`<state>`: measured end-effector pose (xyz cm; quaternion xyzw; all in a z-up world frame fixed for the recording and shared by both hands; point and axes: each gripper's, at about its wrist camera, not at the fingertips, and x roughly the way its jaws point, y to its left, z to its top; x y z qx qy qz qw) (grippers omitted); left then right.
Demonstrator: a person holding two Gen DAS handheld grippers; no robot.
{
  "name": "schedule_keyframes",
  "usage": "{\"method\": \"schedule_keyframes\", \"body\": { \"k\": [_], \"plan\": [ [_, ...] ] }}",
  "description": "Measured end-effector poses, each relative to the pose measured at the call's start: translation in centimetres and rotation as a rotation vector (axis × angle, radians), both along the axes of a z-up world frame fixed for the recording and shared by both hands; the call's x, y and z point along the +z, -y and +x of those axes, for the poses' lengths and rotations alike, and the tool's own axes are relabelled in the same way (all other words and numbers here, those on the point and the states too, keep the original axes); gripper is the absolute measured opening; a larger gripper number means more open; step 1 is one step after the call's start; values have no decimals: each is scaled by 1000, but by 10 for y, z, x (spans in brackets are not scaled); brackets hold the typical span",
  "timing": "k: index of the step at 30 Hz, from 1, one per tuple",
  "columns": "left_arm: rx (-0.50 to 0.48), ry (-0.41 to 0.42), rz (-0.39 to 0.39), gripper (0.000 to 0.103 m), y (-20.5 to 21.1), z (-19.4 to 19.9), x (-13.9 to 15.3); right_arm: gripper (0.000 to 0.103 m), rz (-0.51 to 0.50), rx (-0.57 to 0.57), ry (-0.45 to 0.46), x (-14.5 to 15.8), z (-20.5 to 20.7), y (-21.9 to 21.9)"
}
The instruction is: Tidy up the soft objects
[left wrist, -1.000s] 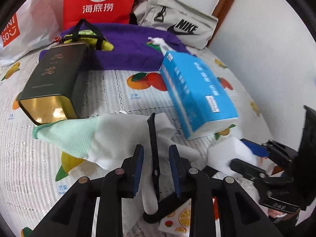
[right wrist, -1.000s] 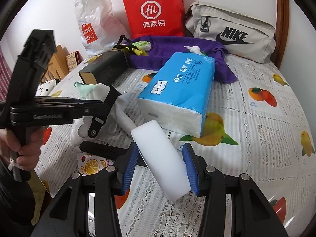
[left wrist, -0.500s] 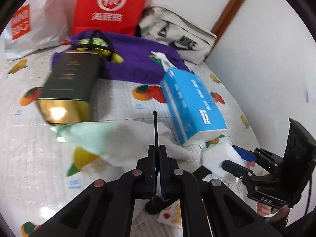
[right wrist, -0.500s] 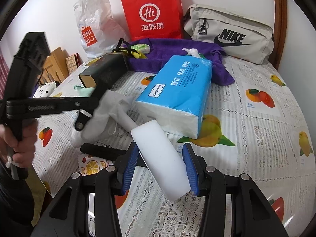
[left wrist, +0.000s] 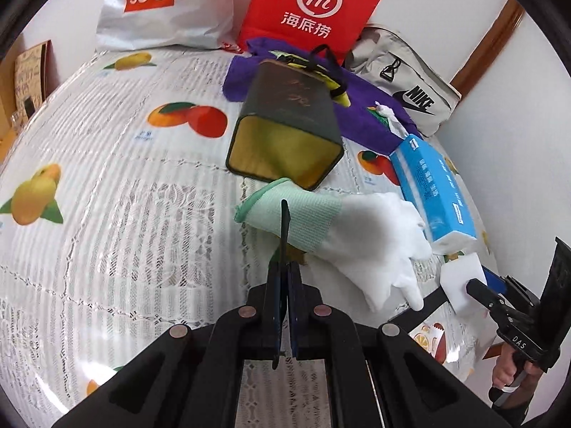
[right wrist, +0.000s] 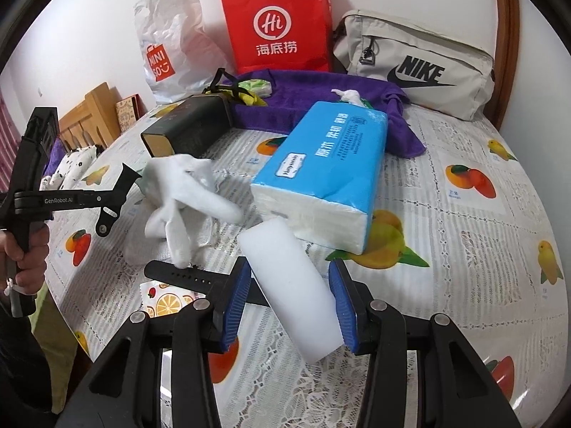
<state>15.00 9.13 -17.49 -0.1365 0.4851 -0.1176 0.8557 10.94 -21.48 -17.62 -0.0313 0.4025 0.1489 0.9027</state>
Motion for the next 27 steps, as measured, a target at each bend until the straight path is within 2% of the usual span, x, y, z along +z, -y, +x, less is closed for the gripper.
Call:
{"method": "schedule_keyframes", "body": {
  "k": [12,22,27],
  "plan": [
    [-15,-44,-52,4,-9,6,-10,45,15,-46,-12,11,3,-2],
    [-16,-69,-55,4,-11,9,-13,45,-6,-43,-73,3,11,-3],
    [-20,-71,-60,4,-10,9,-7,45,9,-28,-56,11,7,-3]
  ]
}}
